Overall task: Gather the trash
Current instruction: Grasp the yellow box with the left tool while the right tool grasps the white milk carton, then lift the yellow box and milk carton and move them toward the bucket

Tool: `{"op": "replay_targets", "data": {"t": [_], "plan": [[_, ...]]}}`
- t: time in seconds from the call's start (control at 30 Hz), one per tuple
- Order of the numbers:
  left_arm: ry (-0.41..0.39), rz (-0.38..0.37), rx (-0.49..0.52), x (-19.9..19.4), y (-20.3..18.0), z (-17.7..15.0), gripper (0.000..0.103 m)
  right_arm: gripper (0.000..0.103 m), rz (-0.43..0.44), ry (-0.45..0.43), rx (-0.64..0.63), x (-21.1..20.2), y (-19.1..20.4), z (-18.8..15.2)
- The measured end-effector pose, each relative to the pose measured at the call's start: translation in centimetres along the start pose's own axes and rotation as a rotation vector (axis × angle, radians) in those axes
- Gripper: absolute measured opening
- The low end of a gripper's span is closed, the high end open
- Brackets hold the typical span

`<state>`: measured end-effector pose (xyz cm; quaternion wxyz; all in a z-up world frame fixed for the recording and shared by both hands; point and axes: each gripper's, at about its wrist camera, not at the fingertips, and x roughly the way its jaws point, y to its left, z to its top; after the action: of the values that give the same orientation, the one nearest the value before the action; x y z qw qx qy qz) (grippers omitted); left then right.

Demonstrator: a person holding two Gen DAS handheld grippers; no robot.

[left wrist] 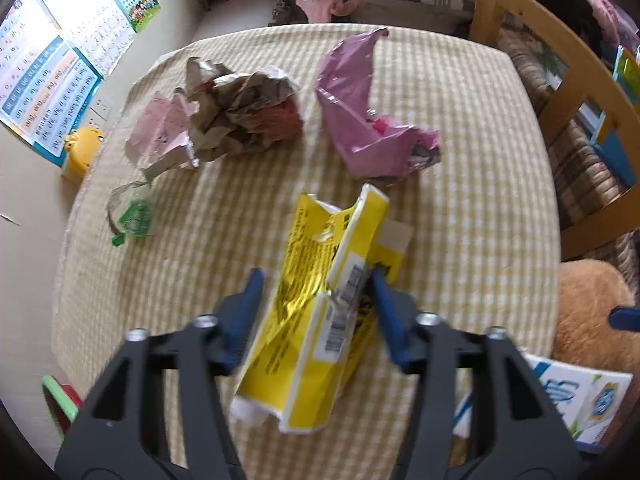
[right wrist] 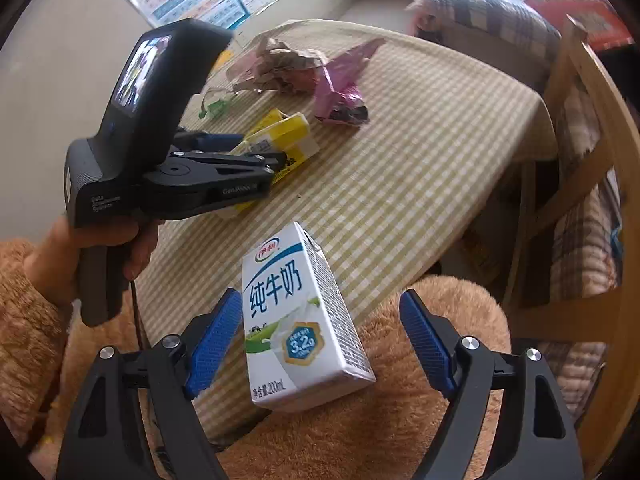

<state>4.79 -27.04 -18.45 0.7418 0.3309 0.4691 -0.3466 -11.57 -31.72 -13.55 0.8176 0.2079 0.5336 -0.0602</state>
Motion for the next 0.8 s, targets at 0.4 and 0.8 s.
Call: {"op": "replay_targets", "data": {"t": [0.4,0.8], "plan": [[0.067,-0.106,-0.077,1.7,1.1,-1.7,0.073,0.078,0.013,0.038,-0.002,1.2,0.6,0.0],[-0.082,-0.060,-0.217,-3.9,2.5,-4.6,0.039,0.078,-0.005,0.076,0.018,2.0,0.3,0.2]]}}
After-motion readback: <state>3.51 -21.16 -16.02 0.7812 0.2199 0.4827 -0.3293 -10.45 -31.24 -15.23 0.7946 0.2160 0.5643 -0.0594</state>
